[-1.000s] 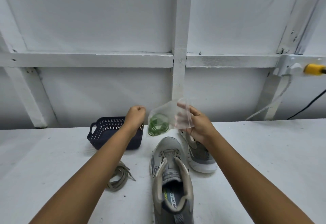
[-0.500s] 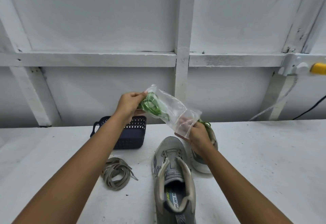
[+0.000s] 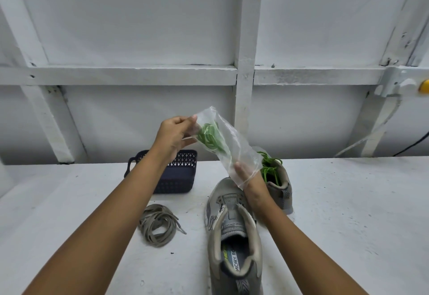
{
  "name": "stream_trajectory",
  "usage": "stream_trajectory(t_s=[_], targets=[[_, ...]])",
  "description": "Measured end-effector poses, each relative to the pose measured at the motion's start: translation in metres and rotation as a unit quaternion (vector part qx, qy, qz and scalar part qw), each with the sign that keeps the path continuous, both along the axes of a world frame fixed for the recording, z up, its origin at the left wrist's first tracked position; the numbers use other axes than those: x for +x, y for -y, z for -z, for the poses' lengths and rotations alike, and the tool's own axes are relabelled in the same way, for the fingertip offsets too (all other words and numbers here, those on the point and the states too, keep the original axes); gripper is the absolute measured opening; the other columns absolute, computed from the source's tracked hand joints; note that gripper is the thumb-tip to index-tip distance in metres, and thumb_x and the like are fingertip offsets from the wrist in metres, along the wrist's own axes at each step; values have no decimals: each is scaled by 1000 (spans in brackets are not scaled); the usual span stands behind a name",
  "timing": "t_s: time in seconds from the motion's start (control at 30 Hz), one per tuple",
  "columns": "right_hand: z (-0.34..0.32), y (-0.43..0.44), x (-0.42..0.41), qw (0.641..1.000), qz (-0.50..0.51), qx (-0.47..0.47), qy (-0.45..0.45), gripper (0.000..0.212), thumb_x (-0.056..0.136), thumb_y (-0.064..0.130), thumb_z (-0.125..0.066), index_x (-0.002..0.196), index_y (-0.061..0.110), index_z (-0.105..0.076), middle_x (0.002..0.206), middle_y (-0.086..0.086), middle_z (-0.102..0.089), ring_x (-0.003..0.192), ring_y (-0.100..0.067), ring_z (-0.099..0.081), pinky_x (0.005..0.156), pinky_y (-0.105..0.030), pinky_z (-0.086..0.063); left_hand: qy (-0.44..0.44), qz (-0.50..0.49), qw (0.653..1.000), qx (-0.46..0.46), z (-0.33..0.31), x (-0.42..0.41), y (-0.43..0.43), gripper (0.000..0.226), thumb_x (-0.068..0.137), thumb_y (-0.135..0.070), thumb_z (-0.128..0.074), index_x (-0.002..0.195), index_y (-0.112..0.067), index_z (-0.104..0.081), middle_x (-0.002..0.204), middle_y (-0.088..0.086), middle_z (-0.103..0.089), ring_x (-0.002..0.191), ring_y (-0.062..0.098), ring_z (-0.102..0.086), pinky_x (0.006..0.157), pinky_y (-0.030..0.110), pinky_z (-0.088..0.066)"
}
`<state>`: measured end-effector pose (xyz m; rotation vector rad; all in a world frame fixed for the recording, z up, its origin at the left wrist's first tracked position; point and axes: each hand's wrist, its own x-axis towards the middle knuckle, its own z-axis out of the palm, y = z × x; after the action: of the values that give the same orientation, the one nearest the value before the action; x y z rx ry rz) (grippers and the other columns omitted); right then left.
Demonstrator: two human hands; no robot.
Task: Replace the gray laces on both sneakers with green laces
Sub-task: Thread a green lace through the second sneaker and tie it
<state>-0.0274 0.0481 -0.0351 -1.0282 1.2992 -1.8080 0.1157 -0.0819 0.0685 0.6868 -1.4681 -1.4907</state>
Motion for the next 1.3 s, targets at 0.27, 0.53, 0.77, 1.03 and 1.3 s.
stream_trajectory(t_s=[0.27,0.53,0.77,1.03,1.3], targets=[[2,3,-4,999,-11,-4,-33,25,79,34,-63,103,31,-65,98,13,-72,92,-6,-64,77,-20,-50,-153,69,972,164,11,-9,-20,48,73,-40,-70,105,-6,-59,92,5,-64,87,20,-65,67,34,-58],[-24,7,11,980,25,7,-195,68,80,49,-62,133,9,-45,101,7,-68,92,-2,-65,74,-12,-48,-111,159,956,218,57,-28,-50,34,94,-33,-50,126,-24,-54,116,8,-63,102,30,-63,87,54,-50],[-9,17,-4,972,78,86,-202,23,83,-3,-66,105,2,-62,81,-2,-64,69,-2,-59,69,-20,-49,-165,137,951,223,65,-24,-50,26,99,-28,-43,118,-27,-59,111,5,-65,94,26,-65,80,46,-55],[-18,-3,-7,984,8,161,-76,15,100,4,-38,100,9,-52,82,-12,-62,62,-17,-65,59,-29,-57,-207,52,934,285,66,1,-28,18,97,-33,-46,103,-17,-55,117,18,-62,104,33,-62,69,43,-59],[-31,-23,-16,852,3,341,-397,7,90,11,-52,91,5,-56,87,-15,-64,74,-23,-65,72,-40,-57,-248,10,925,288,59,29,-12,9,94,-29,-51,94,-21,-55,102,16,-62,89,30,-66,73,44,-57]])
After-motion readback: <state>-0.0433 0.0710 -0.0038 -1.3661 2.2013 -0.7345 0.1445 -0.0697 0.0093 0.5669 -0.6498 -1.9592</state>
